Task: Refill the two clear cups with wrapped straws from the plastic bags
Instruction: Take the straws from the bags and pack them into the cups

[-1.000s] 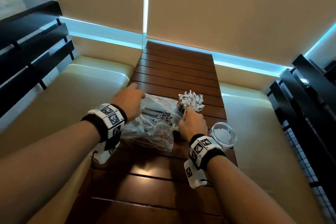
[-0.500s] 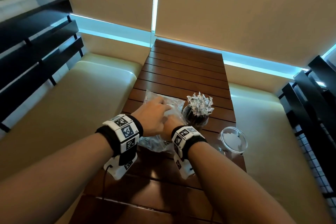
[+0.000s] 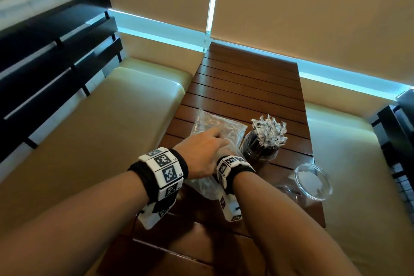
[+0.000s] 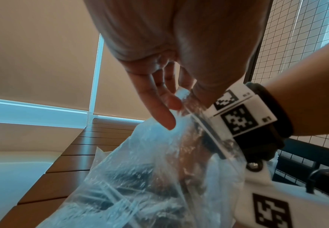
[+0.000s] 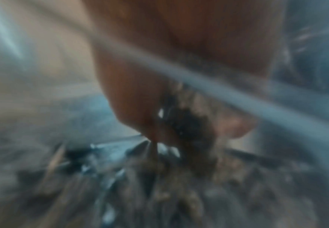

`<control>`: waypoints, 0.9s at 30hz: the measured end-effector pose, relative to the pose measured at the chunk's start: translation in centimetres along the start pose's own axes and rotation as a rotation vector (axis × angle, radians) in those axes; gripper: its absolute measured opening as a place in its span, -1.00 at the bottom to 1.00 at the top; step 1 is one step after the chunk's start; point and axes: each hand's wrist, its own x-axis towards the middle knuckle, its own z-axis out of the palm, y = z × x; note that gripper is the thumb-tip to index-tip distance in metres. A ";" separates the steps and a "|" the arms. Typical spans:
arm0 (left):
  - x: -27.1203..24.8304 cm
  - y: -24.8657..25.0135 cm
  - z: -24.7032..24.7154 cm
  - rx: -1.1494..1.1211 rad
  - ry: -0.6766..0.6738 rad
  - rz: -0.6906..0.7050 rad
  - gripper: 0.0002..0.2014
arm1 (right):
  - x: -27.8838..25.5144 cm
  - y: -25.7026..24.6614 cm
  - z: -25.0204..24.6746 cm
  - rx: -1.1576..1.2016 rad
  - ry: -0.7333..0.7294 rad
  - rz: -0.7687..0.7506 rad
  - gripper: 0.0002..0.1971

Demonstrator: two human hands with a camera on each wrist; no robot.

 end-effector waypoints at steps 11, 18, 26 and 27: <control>2.1 -0.2 0.2 0.007 -0.002 -0.060 -0.52 | -2.7 0.8 -2.1 -0.061 0.089 -0.020 -0.70; 4.6 0.3 0.4 -0.016 -0.029 -0.254 -0.45 | -7.4 5.0 -4.8 -0.231 0.140 -0.001 -0.84; 6.4 2.7 2.4 -0.149 -0.059 -0.513 -0.65 | -14.2 14.8 -8.7 -0.184 0.215 0.114 -0.81; 6.4 3.2 2.7 -0.113 -0.074 -0.525 -0.67 | -14.7 15.9 -9.1 -0.171 0.250 0.128 -0.83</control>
